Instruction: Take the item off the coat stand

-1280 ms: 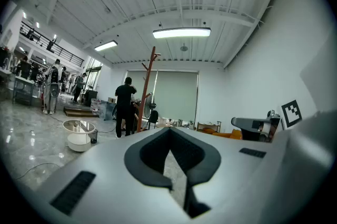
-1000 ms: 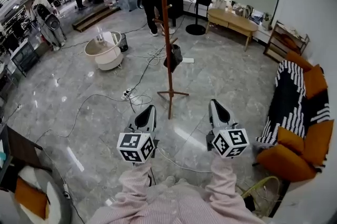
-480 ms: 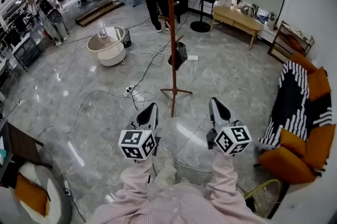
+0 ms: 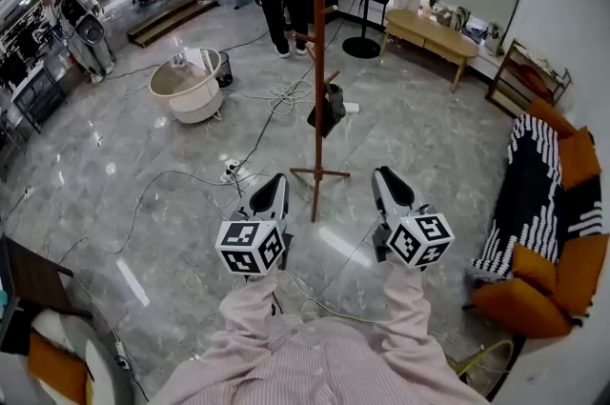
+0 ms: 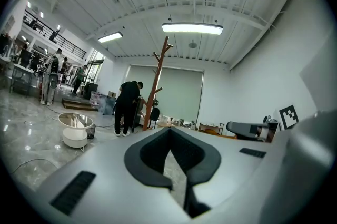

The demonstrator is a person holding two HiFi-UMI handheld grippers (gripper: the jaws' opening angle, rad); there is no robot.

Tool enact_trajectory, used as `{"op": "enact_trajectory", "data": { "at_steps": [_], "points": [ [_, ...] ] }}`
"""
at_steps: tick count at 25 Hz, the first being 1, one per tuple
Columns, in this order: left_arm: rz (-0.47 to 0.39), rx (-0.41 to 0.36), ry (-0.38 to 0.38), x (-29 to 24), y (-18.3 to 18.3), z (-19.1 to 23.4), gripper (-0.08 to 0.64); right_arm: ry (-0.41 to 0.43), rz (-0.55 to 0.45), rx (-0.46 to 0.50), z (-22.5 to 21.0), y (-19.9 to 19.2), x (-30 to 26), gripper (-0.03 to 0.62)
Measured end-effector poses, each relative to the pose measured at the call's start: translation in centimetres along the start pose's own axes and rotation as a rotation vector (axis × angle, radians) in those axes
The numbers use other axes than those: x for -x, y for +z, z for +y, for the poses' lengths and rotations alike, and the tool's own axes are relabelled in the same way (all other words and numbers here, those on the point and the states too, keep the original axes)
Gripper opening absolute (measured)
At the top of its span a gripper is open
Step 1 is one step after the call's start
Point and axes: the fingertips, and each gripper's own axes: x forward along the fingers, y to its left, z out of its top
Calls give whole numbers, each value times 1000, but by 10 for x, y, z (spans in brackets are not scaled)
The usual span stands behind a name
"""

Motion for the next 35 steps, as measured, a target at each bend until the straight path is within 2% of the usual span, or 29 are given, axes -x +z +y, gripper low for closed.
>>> {"op": "enact_trajectory", "data": {
  "at_steps": [8, 17, 26, 35],
  "points": [
    [36, 38, -26, -31, -11, 28, 2, -19, 19, -14, -9, -8, -41, 75],
    [49, 63, -14, -70, -13, 49, 2, -23, 55, -37, -33, -22, -83, 124],
    [71, 64, -2, -157, -13, 64, 2, 16, 81, -80, -95, -26, -152, 167],
    [110, 94, 24, -267, -17, 73, 2, 52, 152, -82, -173, -27, -227, 170]
  ]
}}
